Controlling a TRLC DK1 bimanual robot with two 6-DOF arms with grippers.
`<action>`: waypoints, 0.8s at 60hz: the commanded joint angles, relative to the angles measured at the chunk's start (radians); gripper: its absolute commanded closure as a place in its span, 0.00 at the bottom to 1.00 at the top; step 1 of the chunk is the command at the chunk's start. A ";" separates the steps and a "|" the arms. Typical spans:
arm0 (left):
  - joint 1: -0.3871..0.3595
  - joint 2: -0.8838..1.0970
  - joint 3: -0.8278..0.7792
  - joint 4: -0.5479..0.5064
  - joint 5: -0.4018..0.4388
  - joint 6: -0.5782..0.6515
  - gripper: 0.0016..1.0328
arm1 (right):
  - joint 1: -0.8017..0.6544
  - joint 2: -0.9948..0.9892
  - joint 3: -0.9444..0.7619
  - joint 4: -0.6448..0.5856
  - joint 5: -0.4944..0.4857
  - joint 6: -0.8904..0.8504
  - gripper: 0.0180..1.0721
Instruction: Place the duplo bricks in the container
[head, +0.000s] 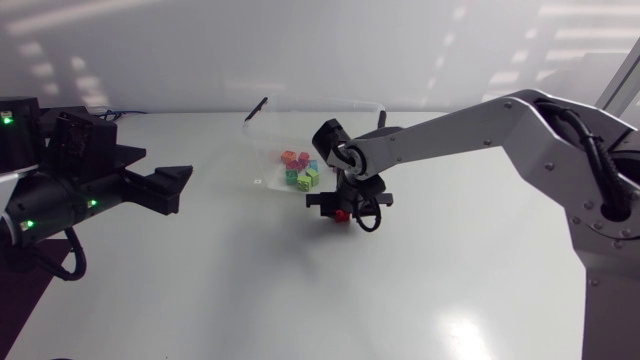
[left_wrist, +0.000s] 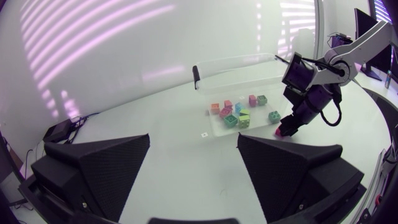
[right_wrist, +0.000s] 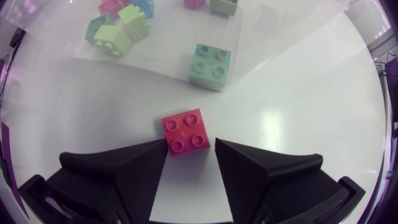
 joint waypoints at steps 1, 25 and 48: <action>-0.009 -0.001 -0.025 0.014 -0.003 -0.009 0.05 | -0.001 0.031 0.018 -0.008 -0.005 0.016 0.63; -0.009 -0.021 -0.025 -0.003 -0.003 -0.008 0.05 | 0.016 0.015 -0.021 0.017 -0.038 -0.038 0.65; -0.007 -0.063 -0.031 -0.032 -0.003 -0.001 0.05 | 0.063 -0.403 -0.217 -0.052 0.001 -0.127 0.65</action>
